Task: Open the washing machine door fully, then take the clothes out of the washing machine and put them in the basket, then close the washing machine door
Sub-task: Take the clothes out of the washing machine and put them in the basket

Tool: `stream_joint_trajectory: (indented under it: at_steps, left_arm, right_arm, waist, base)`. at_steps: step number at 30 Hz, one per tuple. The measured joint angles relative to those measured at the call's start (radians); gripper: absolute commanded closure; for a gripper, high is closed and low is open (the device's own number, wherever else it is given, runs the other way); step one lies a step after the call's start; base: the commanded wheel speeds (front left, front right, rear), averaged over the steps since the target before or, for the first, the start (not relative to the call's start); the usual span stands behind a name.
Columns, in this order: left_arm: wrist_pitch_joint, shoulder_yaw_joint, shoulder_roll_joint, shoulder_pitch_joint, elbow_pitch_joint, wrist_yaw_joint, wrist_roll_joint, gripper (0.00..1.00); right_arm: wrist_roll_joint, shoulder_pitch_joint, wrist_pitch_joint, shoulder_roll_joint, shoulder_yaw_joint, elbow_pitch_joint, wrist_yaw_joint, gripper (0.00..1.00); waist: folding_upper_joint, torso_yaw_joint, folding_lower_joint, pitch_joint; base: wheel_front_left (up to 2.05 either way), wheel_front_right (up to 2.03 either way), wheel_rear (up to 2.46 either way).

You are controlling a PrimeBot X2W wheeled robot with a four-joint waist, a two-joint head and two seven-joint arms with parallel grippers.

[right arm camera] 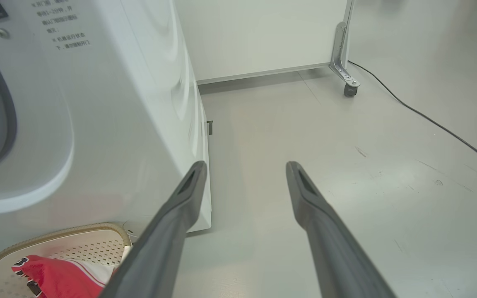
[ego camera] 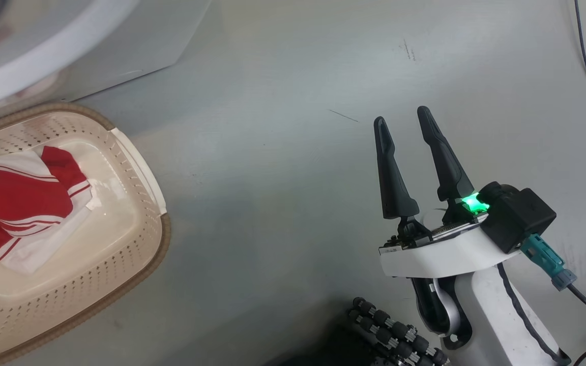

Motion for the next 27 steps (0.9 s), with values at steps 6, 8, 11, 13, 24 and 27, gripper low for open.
stream_joint_trajectory:
  at_steps: [6,8,11,13,24,27]
  left_arm:
    - [0.004,-0.001,-0.005,-0.018,0.005,0.011,0.005,0.00]
    - [0.004,-0.002,-0.006,-0.020,0.008,0.019,0.012,0.06]
    - [0.004,-0.010,-0.006,-0.020,0.008,0.020,0.021,1.00]
    - [0.002,-0.017,-0.005,-0.020,0.006,0.020,0.026,1.00]
    - [-0.065,-0.062,-0.004,-0.030,-0.004,0.013,0.056,1.00]
    - [-0.100,-0.078,-0.016,-0.040,-0.022,0.012,0.062,1.00]
  right_arm:
    - [0.001,-0.011,0.000,0.001,-0.001,-0.001,-0.007,0.00]
    - [0.001,-0.018,0.000,0.001,0.002,-0.001,-0.007,0.00]
    - [0.001,-0.021,0.000,0.001,0.003,-0.001,-0.007,0.00]
    - [0.001,-0.024,0.000,0.001,0.002,0.000,-0.007,0.00]
    - [-0.002,-0.036,0.000,0.001,-0.030,0.005,-0.007,0.00]
    - [-0.004,-0.037,0.000,0.001,-0.043,0.007,-0.007,0.00]
  waist:
    - [0.0000,0.003,0.0000,0.012]
    - [0.0000,0.006,0.0000,0.014]
    - [0.0000,0.007,0.0000,0.016]
    - [0.0000,0.008,0.0000,0.017]
    - [0.0000,0.031,0.0000,0.015]
    - [0.0000,0.041,0.0000,0.014]
  base:
    - [0.00,0.00,0.00]
    - [0.00,0.00,0.00]
    - [0.00,0.00,0.00]
    - [0.00,0.00,0.00]
    - [0.00,0.00,0.00]
    - [0.00,0.00,0.00]
